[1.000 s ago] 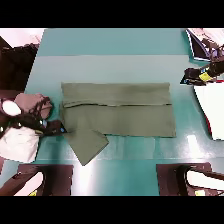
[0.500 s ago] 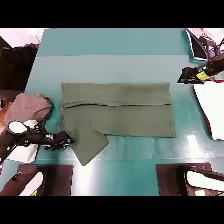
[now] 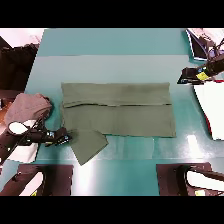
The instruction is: Fold the shirts.
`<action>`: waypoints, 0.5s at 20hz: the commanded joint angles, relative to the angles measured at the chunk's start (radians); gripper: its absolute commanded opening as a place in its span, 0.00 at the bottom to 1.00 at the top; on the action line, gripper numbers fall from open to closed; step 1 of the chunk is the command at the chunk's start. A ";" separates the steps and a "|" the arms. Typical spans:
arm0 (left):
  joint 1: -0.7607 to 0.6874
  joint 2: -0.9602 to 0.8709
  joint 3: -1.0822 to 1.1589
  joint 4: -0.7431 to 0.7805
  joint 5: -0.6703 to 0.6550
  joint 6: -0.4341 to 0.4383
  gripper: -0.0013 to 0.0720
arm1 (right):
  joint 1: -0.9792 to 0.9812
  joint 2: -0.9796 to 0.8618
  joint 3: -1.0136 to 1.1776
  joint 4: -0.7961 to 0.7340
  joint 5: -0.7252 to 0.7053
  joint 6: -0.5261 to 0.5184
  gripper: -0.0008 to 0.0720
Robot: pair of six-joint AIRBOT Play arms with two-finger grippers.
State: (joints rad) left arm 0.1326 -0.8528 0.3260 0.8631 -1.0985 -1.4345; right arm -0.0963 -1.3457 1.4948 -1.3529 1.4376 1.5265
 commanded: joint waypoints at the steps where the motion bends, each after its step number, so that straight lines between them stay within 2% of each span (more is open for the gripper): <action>1: 0.000 0.001 0.002 -0.036 -0.027 0.029 0.05 | -0.002 0.001 -0.001 -0.001 0.065 -0.032 0.54; 4: 0.000 0.001 0.022 -0.035 -0.102 0.077 0.05 | -0.036 0.043 -0.111 0.000 0.117 -0.047 0.53; 6: 0.000 0.001 0.039 -0.035 -0.135 0.106 0.05 | -0.092 0.101 -0.273 0.000 0.110 -0.056 0.53; 10: 0.000 0.001 0.047 -0.037 -0.138 0.114 0.05 | -0.251 0.200 -0.633 0.001 0.052 -0.137 0.53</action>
State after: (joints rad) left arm 0.1326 -0.8524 0.3656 0.8291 -1.2167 -1.3399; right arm -0.2554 -1.2053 1.0752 -1.3533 1.5196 1.4479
